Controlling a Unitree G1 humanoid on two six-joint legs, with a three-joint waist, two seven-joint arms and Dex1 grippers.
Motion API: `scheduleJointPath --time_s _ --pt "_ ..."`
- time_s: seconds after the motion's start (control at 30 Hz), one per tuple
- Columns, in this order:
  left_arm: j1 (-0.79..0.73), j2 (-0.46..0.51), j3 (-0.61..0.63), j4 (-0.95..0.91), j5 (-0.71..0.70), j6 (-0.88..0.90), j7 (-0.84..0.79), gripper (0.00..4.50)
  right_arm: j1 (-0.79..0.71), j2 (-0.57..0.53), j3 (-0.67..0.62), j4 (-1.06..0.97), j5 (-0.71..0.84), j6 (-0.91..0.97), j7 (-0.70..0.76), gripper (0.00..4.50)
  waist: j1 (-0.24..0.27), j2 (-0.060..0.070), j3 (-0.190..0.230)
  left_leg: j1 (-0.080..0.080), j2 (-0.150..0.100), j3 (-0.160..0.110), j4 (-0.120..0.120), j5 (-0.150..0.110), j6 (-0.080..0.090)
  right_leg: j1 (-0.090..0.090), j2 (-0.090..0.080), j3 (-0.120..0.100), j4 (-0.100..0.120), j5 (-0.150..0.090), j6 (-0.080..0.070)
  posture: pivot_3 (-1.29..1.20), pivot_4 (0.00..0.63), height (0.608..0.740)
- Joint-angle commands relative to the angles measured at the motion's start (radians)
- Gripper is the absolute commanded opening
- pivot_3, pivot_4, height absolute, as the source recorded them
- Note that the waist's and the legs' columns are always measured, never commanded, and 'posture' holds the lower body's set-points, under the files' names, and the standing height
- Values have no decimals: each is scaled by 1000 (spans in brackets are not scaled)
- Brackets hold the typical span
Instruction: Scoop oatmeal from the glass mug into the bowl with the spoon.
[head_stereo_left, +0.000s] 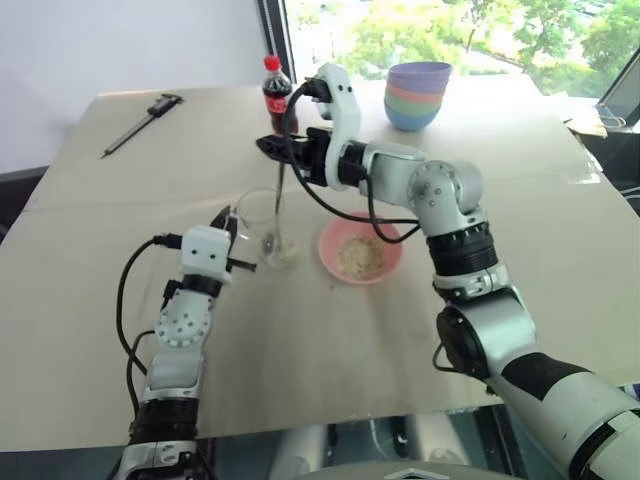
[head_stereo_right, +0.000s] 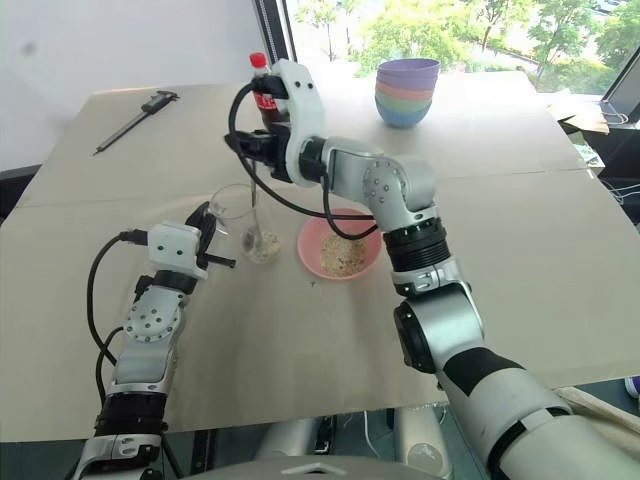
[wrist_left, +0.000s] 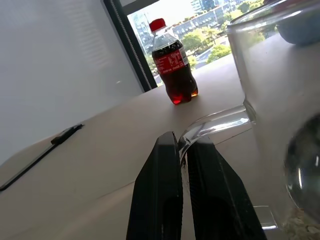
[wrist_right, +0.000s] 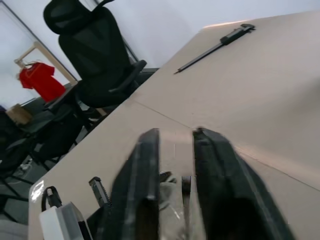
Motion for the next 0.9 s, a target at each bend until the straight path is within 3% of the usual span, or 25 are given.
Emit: scheduleJointPath --time_s 0.03,0.37,0.47,0.9 --pt "18 -2 10 -23 -1 -1 3 0 -29 4 -36 -28 5 -60 21 3019 0 0 0 0 0 0 0 0 0 0 0 0 0 0 0 0 150 740" --pt "25 -5 15 -16 -21 -8 -4 0 -34 -54 -144 -12 2 -125 -12 3019 0 0 0 0 0 0 0 0 0 0 -1 0 0 0 0 0 150 740" --pt "25 1 16 -14 -8 -10 5 1017 -3 -71 -152 -36 3 -109 -26 3054 -2 0 0 0 0 0 0 0 0 0 -1 0 0 0 0 0 150 740" --pt "92 4 45 -112 -20 22 8 1017 102 -113 -179 -208 60 -9 -59 3054 0 0 0 0 0 0 0 0 0 0 -1 1 0 0 0 0 150 740"
